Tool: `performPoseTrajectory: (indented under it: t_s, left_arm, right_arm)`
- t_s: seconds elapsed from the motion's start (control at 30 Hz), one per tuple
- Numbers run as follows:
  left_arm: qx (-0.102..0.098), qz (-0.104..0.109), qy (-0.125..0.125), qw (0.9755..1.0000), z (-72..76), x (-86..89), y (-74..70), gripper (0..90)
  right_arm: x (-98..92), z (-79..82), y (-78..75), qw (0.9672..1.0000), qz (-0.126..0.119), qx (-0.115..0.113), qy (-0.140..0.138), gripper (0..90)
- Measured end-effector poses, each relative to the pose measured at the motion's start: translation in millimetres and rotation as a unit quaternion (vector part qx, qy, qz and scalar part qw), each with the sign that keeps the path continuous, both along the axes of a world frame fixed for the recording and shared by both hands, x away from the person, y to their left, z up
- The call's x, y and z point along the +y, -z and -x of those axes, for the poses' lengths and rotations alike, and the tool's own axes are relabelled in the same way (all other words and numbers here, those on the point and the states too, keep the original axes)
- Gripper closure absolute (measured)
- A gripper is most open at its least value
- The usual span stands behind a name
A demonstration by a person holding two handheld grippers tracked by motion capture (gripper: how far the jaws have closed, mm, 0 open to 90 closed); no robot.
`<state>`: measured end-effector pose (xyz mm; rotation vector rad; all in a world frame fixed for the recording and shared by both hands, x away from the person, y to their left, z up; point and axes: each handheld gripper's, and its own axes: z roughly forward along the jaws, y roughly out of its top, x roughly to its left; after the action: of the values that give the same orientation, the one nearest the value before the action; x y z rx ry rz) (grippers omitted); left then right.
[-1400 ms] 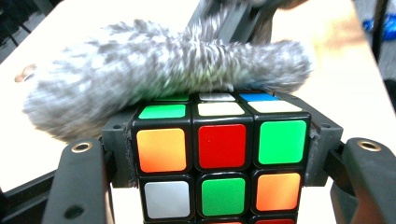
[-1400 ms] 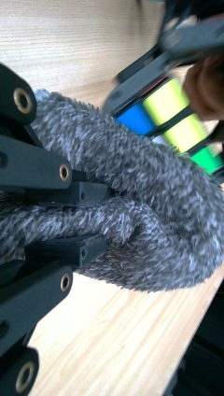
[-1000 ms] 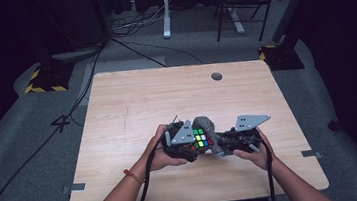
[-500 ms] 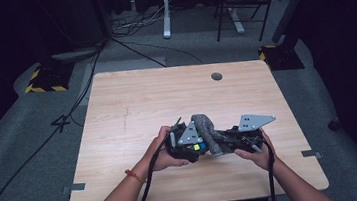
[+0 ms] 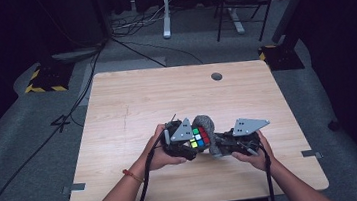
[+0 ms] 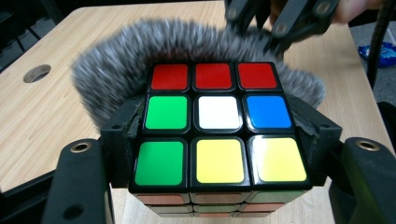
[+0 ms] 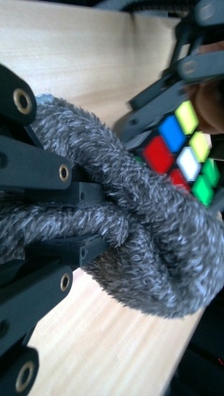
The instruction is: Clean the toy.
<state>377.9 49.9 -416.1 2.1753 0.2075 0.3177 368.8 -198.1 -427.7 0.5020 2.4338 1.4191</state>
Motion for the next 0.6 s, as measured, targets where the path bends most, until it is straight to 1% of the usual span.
performPoseTrajectory:
  t_s: [0.07, 0.13, 0.17, 0.2, 0.33, 0.37, 0.43, 0.5, 0.53, 0.57, 0.6]
  left_arm:
    - [0.000, -0.004, -0.001, 1.0000, -0.1, -0.6, 0.8, 32.7]
    - [0.006, 0.000, 0.000, 1.0000, -0.5, 0.1, 1.0, 32.7]
    - [0.006, 0.000, -0.001, 1.0000, -0.6, -0.1, 1.2, 32.7]
    - [0.005, -0.002, -0.002, 1.0000, -0.6, -0.6, 1.4, 32.7]
    - [0.002, -0.015, -0.003, 0.9999, 0.1, -3.2, 2.5, 32.6]
    - [0.002, -0.020, -0.003, 0.9998, 0.4, -4.0, 3.1, 32.6]
    - [-0.006, -0.039, -0.005, 0.9992, 1.8, -7.6, 5.3, 32.7]
    - [-0.010, -0.056, 0.000, 0.9984, 2.9, -10.6, 7.5, 32.8]
    - [-0.012, -0.060, 0.001, 0.9982, 3.7, -11.6, 8.6, 32.8]
    - [-0.018, -0.067, 0.000, 0.9976, 4.5, -12.5, 9.0, 32.9]
    - [-0.019, -0.068, -0.001, 0.9975, 4.6, -12.8, 9.0, 33.0]
  right_arm:
    - [1.8, 2.8, -2.9, 0.9999, 0.002, -0.013, 0.006, 78.0]
    - [2.1, 4.2, -4.0, 0.9998, -0.001, -0.018, 0.006, 78.0]
    - [1.6, 4.6, -4.6, 0.9998, -0.006, -0.018, 0.006, 78.0]
    - [1.1, 5.3, -5.9, 0.9997, -0.012, -0.021, 0.006, 78.0]
    - [1.6, 8.4, -10.1, 0.9994, -0.018, -0.030, 0.006, 78.0]
    - [1.4, 9.0, -10.6, 0.9993, -0.022, -0.031, 0.006, 78.0]
    - [1.2, 8.8, -11.5, 0.9993, -0.024, -0.029, 0.002, 78.0]
    - [1.7, 8.9, -11.7, 0.9992, -0.029, -0.028, -0.001, 78.0]
    - [2.8, 9.0, -11.7, 0.9993, -0.026, -0.028, -0.004, 77.9]
    - [3.4, 9.2, -11.6, 0.9993, -0.022, -0.030, -0.005, 77.9]
    - [3.9, 9.4, -11.3, 0.9993, -0.019, -0.030, -0.003, 77.9]
